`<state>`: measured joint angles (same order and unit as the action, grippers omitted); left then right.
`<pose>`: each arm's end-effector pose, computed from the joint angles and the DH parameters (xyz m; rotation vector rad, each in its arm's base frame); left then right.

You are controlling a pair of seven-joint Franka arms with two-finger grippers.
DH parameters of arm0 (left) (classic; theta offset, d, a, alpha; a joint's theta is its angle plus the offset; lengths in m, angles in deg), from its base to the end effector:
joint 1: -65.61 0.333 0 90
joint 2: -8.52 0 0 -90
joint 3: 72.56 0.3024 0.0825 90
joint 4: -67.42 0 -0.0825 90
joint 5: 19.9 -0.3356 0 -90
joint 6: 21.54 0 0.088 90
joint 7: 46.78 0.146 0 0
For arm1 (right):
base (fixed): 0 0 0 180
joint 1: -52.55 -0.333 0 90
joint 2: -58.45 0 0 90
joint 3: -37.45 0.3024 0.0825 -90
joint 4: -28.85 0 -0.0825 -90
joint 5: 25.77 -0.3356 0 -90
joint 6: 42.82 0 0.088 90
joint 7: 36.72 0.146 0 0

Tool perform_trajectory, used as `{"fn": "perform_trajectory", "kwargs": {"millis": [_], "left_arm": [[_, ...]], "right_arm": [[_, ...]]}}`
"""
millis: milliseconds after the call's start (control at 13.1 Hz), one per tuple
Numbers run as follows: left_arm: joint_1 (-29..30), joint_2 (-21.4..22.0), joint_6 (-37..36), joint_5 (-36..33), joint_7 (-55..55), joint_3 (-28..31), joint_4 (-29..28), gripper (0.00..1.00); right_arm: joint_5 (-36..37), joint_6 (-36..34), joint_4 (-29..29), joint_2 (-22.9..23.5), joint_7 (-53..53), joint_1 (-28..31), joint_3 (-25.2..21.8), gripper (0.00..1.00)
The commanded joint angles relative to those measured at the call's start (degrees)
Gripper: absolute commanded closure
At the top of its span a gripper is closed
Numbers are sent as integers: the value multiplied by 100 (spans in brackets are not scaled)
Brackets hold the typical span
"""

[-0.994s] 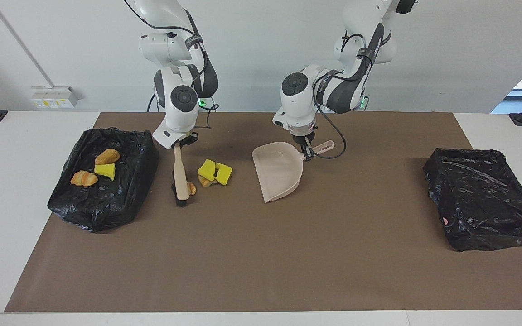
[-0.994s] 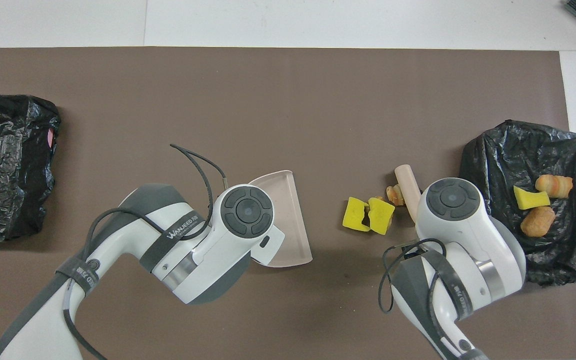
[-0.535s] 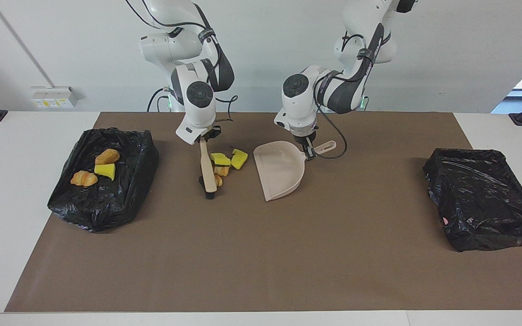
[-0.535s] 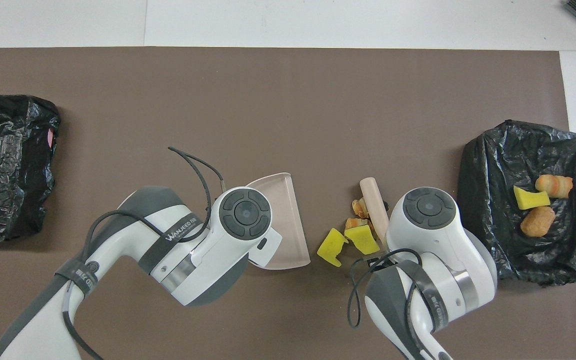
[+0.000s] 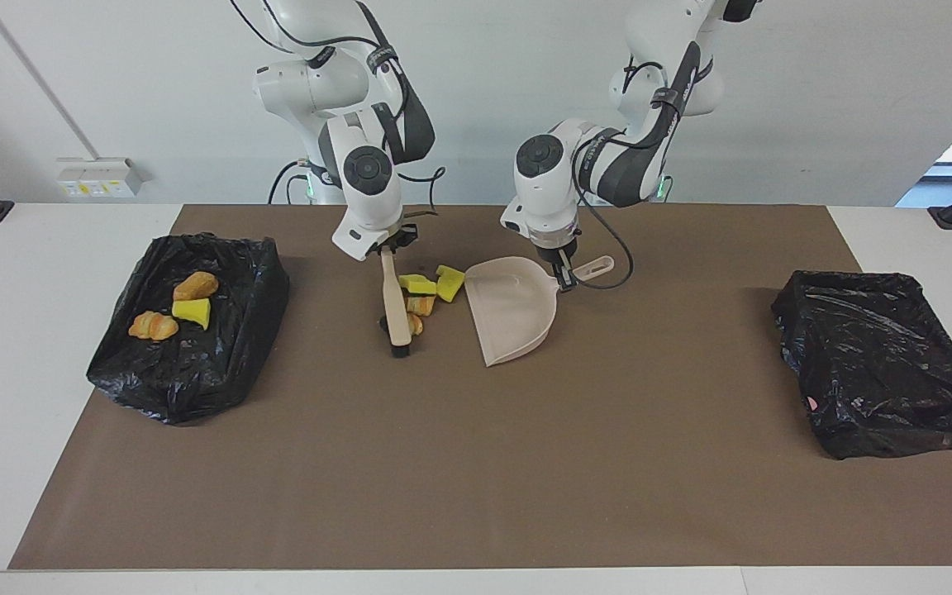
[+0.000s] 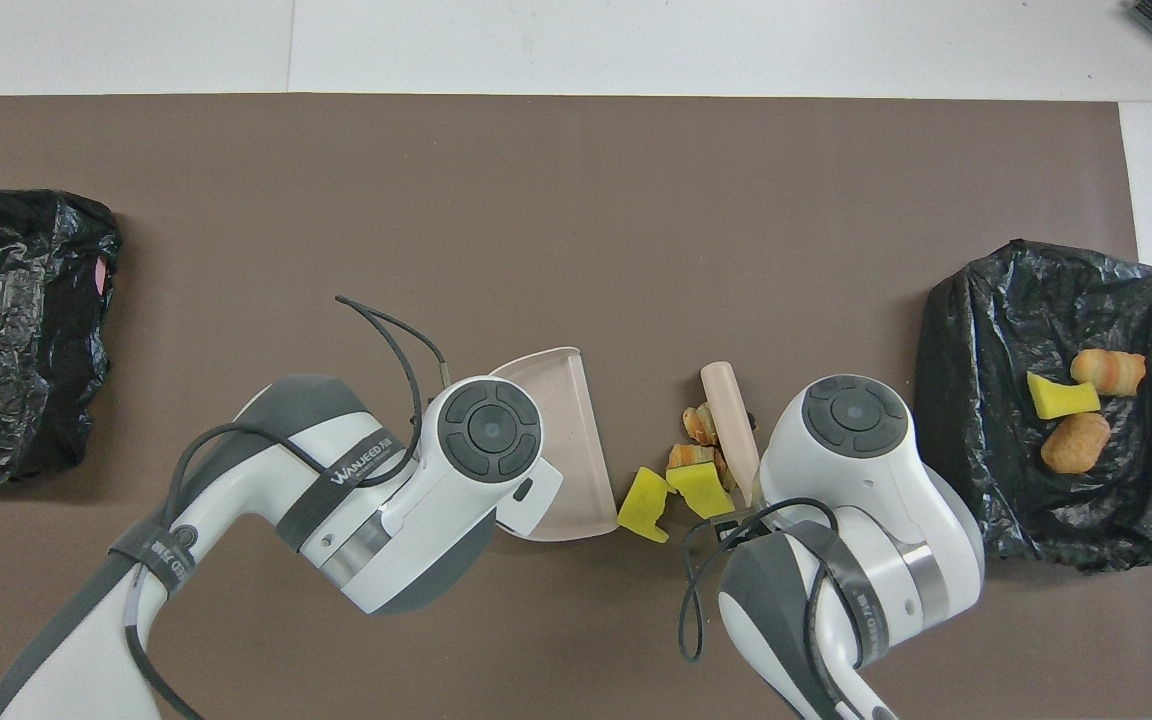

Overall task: Sweep and dump trash in bin
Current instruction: 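Lower the dustpan beside the debris while the right gripper sweeps toward it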

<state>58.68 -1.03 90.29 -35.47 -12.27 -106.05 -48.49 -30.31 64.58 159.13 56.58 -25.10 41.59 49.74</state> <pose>0.4056 -0.3037 0.3417 -2.2332 1.9559 0.2915 0.3795 0.1727 0.3261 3.0298 0.2487 -0.5678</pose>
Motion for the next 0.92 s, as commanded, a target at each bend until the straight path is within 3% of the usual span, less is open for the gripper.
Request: {"fn": "perform_trajectory", "kwargs": {"millis": [0, 306, 688, 841], "left_arm": [[43, 217, -4, -51, 91, 9, -247, 100], [26, 304, -4, -51, 100, 9, -352, 100], [-27, 454, -21, -78, 100, 9, -458, 100], [-115, 629, -13, -78, 91, 0, -659, 100]], "right_arm": [[-48, -131, -194, 20, 180, -21, -7, 100], [400, -876, -512, -251, 822, 6, -25, 100], [376, -922, 540, -1112, 1526, -302, 19, 100], [288, -878, 753, -1202, 1886, -538, 19, 100]]}}
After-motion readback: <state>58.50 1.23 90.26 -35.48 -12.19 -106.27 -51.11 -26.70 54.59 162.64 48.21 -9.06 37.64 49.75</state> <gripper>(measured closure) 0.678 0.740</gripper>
